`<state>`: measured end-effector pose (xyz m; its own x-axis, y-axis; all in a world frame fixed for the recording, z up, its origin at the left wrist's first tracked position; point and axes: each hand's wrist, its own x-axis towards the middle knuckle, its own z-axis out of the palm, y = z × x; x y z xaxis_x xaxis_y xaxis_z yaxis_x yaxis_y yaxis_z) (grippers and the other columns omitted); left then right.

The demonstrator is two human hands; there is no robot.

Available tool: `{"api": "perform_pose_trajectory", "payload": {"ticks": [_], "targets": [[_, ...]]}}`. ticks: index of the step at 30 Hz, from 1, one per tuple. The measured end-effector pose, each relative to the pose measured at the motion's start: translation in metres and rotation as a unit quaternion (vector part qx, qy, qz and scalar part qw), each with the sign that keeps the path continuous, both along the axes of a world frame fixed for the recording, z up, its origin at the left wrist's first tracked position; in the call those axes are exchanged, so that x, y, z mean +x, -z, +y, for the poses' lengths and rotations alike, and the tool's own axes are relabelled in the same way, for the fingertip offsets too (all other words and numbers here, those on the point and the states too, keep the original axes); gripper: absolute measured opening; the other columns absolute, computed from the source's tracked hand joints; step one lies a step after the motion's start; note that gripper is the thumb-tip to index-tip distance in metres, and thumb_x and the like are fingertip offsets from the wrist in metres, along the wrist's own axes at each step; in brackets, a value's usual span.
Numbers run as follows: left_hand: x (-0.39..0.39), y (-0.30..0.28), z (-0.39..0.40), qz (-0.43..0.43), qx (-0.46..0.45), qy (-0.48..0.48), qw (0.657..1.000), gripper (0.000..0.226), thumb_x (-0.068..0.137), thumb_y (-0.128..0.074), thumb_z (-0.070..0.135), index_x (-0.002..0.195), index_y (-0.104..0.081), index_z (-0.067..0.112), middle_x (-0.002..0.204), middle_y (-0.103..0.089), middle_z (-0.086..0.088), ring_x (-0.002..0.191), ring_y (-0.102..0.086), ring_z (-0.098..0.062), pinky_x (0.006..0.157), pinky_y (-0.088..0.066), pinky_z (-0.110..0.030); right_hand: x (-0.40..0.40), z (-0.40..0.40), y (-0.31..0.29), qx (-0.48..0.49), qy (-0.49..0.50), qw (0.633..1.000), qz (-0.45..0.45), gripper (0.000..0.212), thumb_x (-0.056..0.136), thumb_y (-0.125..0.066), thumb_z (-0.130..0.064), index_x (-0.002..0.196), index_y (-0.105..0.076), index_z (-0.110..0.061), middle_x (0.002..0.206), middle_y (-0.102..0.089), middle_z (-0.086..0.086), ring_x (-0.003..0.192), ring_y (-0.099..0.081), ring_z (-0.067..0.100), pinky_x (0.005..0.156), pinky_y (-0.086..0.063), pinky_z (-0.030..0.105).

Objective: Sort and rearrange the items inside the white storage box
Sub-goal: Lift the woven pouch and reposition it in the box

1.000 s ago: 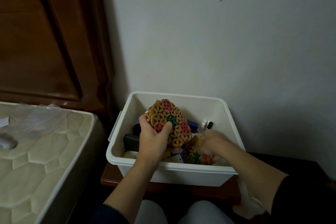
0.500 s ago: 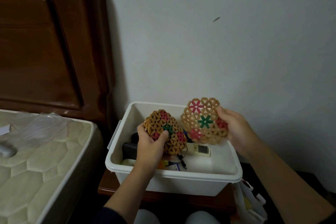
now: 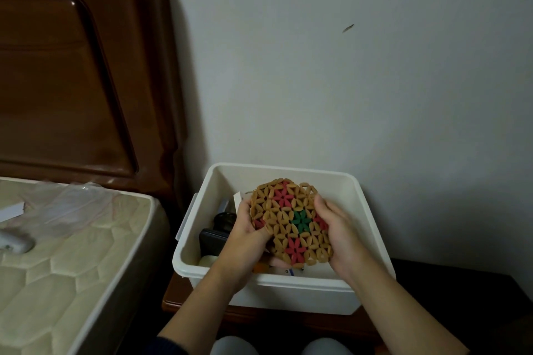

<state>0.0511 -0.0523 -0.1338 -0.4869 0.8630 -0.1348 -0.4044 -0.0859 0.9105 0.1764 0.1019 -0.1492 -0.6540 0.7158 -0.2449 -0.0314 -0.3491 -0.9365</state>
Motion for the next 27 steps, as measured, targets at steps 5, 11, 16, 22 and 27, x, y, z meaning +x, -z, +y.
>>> {"api": "perform_pose_trajectory", "payload": {"ticks": [5,11,16,22,27], "targets": [[0.003,-0.007,0.002,-0.006,-0.026,0.030,0.999,0.029,0.101,-0.063,0.047,0.127,-0.052,0.046,0.120,-0.075,-0.004,0.101,-0.077,-0.039,0.063,-0.064,-0.060,-0.004,-0.005,0.001,0.087,0.006,0.996,-0.027,0.040,0.096,-0.057,-0.068,0.120,-0.072,-0.040,0.120,-0.077,-0.006,0.113,-0.073,0.016,0.090,-0.063,0.046],[0.003,-0.005,0.002,0.026,-0.022,0.052,0.998,0.074,0.089,-0.043,0.087,0.145,-0.049,0.039,0.138,-0.065,-0.006,0.112,-0.073,-0.035,0.073,-0.063,-0.059,-0.006,-0.006,0.002,0.156,0.027,0.986,-0.050,0.031,0.099,-0.050,-0.067,0.108,-0.068,-0.043,0.113,-0.076,-0.013,0.108,-0.073,0.011,0.086,-0.064,0.041],[0.005,-0.001,0.002,0.043,-0.032,0.036,0.998,0.064,0.083,-0.087,0.040,0.133,-0.048,0.045,0.129,-0.069,-0.001,0.110,-0.075,-0.023,0.070,-0.065,-0.051,-0.008,-0.006,0.003,0.210,0.042,0.975,-0.055,0.028,0.098,-0.046,-0.070,0.116,-0.057,-0.051,0.119,-0.067,-0.014,0.116,-0.065,0.014,0.093,-0.060,0.046],[0.003,0.002,0.006,0.052,-0.037,-0.002,0.998,0.053,0.088,-0.078,0.054,0.134,-0.052,0.046,0.122,-0.074,0.004,0.109,-0.075,-0.017,0.081,-0.065,-0.046,-0.009,-0.007,0.004,0.209,0.023,0.977,-0.044,0.026,0.098,-0.056,-0.060,0.121,-0.060,-0.050,0.128,-0.065,-0.007,0.120,-0.065,0.019,0.094,-0.061,0.049],[0.002,-0.001,0.007,0.020,-0.051,0.001,0.999,0.065,0.099,-0.022,0.081,0.123,-0.072,0.048,0.124,-0.076,0.005,0.116,-0.072,-0.014,0.089,-0.062,-0.033,-0.006,-0.006,0.004,0.206,0.027,0.978,-0.025,0.021,0.098,-0.060,-0.057,0.118,-0.061,-0.048,0.120,-0.066,-0.022,0.123,-0.062,0.009,0.097,-0.058,0.040]]}}
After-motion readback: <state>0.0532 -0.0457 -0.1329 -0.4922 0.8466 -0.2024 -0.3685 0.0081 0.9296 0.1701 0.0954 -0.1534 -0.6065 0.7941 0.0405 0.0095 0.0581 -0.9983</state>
